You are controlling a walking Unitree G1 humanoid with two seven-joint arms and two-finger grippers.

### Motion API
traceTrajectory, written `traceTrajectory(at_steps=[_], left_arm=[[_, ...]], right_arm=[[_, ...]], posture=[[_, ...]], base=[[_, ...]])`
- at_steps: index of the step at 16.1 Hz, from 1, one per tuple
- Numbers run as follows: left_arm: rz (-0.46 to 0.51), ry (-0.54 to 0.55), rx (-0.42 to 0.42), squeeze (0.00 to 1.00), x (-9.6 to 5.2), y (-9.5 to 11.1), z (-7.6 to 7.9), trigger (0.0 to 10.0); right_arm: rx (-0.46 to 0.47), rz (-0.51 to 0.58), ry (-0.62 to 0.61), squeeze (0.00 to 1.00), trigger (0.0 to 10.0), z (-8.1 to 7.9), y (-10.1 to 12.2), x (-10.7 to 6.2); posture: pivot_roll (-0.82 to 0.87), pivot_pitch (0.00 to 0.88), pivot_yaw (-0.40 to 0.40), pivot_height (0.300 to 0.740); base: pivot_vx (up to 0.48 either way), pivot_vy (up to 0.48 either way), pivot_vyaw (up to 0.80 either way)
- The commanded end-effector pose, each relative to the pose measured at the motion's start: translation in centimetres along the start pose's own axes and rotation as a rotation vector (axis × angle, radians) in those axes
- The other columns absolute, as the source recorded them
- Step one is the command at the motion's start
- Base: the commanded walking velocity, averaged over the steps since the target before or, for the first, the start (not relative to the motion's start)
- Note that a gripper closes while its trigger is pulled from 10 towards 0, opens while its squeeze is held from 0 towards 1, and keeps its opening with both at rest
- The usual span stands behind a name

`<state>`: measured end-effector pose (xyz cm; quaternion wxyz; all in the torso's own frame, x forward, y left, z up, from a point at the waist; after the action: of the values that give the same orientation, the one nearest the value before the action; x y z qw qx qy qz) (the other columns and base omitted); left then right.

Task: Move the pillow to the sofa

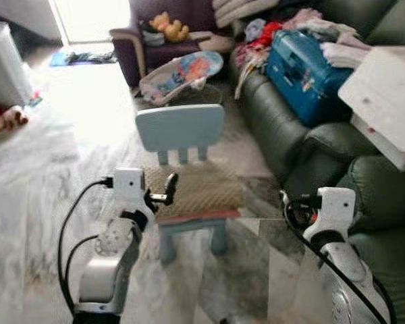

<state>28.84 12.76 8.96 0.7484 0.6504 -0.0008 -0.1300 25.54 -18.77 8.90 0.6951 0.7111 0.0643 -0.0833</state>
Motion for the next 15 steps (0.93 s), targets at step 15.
traceTrajectory(at_steps=[15], left_arm=[[0.009,0.082,0.056,0.00,0.1,0.5,-1.8,10.0]], right_arm=[[0.009,-0.003,0.021,0.00,10.0,-0.7,-0.5,0.2]], posture=[[-0.04,0.000,-0.018,0.740]], base=[[0.000,-0.171,0.00]])
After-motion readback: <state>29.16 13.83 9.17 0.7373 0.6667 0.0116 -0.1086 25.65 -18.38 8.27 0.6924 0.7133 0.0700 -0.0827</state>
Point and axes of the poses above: a point about 5 cm out from each wrist's last joint towards the gripper, its own x axis pointing out of the wrist towards the gripper, its own y axis along the axis of the wrist's last joint, z = x × y, the point moved 3 cm from there along x, pointing out of the wrist towards the gripper, and after that the axes turned 1 degree about x, right-handed, at the moved point
